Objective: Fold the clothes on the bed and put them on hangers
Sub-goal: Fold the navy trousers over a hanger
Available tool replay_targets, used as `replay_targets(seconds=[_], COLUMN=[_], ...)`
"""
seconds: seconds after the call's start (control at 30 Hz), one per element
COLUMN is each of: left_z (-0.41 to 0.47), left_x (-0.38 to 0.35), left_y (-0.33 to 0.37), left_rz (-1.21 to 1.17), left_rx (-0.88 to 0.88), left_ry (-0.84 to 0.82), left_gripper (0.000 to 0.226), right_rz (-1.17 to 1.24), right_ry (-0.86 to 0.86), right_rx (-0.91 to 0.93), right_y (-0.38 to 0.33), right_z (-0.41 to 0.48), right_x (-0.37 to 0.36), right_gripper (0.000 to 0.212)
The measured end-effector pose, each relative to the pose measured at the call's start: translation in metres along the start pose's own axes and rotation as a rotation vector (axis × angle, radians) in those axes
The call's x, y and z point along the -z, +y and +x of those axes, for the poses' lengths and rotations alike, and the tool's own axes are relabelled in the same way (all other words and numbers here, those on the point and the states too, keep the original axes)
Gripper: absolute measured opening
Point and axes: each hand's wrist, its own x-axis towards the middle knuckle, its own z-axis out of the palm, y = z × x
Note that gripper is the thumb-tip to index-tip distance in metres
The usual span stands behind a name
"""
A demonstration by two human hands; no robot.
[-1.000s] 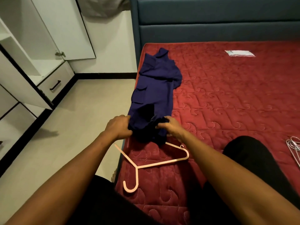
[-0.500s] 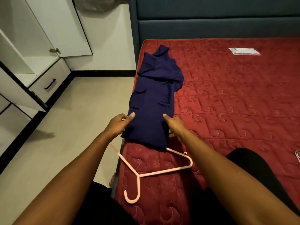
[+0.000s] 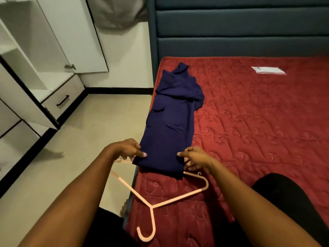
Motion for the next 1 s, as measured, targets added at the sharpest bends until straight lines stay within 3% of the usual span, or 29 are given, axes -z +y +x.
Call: replay_targets(seconds=[0.17,0.23,0.3,0.43,0.6,0.73,0.83,0.9,1.0], left_z=[0.0,0.002,0.009,0.039,0.07,0.112,0.15,0.178,0.221], left_x=[0.014,0.019,0.02,0.02,0.036,0.063,0.07,0.077,0.101], left_y=[0.012,0.017,0.024,0.04,0.057,0.079,0.099,0.116,0.135], left_rz=[0.093,0.127,0.05,-0.369,-0.44,-0.56,-0.562,-0.554,-0.618], left_rx=[0.113,0.157,0.17,0.152,0.044,-0.131,-0.155,-0.198,-0.237], left_ry=[-0.168,-0.211,-0.12,0.177,0.236,0.307,0.335,0.409,0.604], left_gripper=[0.021,0.031,0.046,0.054,0.011,0.005,0.021,0.015,0.015], right_rz=[0.079,0.119,0.152,0.331,0.26,0.393,0.148,-0.005,0.033], right_ry=[0.024,-0.013,0.005,0.185,0.288,0.388,0.487,0.508,0.609], right_rx=[0.02,-0.016,-0.032,0.009,0.191,0.302,0.25,0.264,0.328], right_y=[-0.016,-0.019,-0.024,-0.035,-0.048,-0.075,-0.08,-0.085,-0.118], right_z=[0.0,0.003,0.011,0.041,0.08,0.122,0.168,0.199,0.234], right_x=[0.008,0.008,0.006,0.003,0.008,0.039,0.056,0.069,0.096], right_gripper=[0.009,0.014,0.023,0.024,0.017,0.011,0.027,0.033,0.042])
